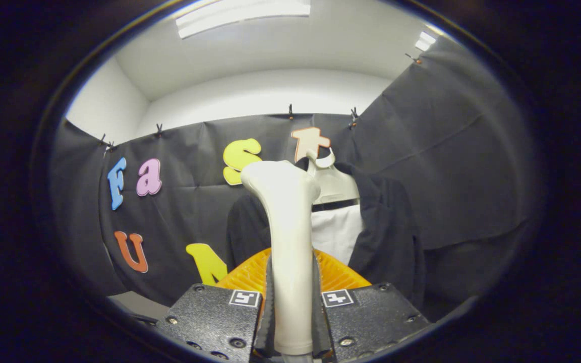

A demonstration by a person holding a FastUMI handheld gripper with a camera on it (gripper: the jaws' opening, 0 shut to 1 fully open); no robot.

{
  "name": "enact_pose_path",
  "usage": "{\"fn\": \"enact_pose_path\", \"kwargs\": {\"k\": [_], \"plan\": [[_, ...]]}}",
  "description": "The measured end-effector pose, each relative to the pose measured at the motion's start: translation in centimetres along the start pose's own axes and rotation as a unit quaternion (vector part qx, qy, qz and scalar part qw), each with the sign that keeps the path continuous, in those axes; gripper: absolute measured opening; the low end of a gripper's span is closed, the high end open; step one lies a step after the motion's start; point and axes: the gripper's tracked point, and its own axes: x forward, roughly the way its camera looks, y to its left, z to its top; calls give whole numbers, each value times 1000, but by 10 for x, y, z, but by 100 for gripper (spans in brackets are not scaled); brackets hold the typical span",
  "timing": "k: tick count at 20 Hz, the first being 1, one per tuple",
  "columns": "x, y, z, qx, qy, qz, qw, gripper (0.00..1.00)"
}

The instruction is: Iron the clothes twice with a garment steamer, once on the left side and once on the right side.

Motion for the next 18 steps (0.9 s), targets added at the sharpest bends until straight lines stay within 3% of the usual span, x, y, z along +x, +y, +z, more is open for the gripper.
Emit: {"fn": "enact_pose_path", "kwargs": {"k": [4,18], "plan": [[11,3,0,-13,-15,-5,1000,31],[3,-3,-83,-72,37,-40,996,32]]}}
